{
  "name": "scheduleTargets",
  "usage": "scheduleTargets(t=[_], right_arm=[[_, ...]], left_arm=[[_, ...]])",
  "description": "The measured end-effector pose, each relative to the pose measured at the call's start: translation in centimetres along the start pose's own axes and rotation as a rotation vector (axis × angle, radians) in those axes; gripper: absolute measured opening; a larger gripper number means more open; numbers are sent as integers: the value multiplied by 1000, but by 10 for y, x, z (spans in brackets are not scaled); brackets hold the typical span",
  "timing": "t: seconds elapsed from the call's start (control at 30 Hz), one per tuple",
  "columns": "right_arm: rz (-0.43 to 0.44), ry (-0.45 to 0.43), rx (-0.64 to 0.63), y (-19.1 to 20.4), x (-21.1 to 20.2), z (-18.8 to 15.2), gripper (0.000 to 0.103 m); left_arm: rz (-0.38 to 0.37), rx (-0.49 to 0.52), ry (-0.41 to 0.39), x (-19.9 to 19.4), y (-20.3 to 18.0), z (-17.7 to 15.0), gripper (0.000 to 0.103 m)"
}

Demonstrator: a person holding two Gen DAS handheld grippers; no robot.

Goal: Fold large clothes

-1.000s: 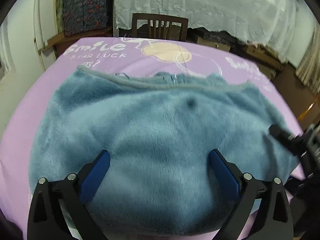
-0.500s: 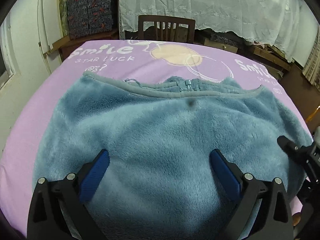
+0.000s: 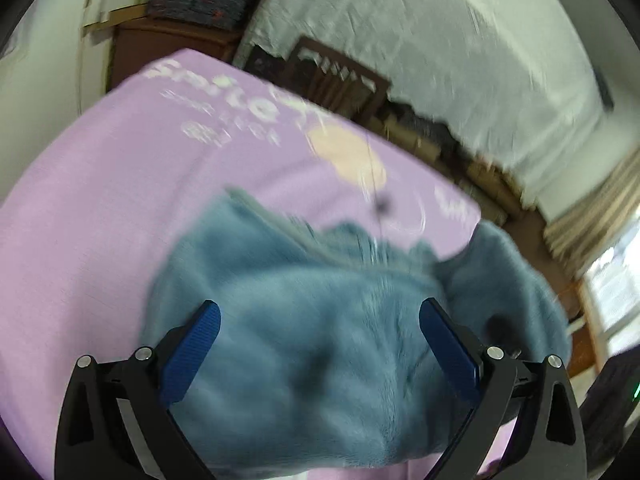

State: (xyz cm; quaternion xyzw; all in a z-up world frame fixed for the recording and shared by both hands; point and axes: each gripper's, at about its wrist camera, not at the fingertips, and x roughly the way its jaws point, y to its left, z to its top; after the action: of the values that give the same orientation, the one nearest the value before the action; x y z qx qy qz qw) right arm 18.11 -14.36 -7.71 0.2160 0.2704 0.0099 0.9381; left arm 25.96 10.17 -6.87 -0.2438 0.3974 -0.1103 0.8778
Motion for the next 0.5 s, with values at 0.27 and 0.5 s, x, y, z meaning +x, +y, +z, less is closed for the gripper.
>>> scheduleTargets(t=[0.27,0.5], right_arm=[[31,-58,-533,118,-5,-68,32],[25,-85,-747,129,-12,-100,32]], left_arm=[[-356,-96,96,-6,24,14,100],[-391,15,190,17,-8,2,98]])
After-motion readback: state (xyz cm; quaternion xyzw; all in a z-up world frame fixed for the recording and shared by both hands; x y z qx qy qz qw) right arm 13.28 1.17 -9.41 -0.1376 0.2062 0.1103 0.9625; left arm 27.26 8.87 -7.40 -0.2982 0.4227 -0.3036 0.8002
